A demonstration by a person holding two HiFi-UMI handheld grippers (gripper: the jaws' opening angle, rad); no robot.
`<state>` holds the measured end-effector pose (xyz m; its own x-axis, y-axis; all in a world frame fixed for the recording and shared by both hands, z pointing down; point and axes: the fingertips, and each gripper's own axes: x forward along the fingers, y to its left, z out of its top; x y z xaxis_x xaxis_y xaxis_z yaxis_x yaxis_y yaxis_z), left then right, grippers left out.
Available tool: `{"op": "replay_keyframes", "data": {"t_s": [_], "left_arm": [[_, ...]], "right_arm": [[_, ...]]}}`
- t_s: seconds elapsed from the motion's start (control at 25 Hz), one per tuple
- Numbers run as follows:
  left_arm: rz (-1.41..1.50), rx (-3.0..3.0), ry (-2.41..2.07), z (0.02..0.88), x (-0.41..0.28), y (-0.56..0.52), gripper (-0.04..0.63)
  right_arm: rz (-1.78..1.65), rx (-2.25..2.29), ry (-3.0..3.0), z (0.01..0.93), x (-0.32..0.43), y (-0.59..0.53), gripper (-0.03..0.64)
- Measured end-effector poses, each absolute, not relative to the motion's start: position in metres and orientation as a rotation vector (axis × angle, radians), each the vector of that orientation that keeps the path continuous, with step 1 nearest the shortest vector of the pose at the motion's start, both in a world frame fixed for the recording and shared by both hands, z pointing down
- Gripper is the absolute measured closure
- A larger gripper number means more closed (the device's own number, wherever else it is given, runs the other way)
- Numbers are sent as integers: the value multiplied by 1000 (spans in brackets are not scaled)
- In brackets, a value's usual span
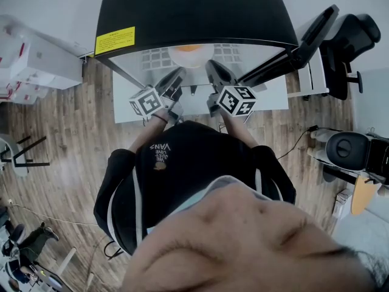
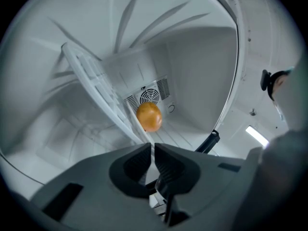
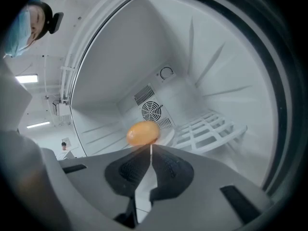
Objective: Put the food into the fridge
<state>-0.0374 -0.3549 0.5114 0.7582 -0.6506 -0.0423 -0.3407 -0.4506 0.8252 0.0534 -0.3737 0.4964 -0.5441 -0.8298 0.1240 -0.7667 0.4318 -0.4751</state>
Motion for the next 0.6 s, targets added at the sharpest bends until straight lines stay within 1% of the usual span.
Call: {"op": "replay_keyframes", "data": {"t_s": [0.6], "left_arm": [[-476, 2076, -737, 509, -39, -354, 565]], "right_arm": [[-703, -1439, 2556, 490, 52, -369, 595]]}}
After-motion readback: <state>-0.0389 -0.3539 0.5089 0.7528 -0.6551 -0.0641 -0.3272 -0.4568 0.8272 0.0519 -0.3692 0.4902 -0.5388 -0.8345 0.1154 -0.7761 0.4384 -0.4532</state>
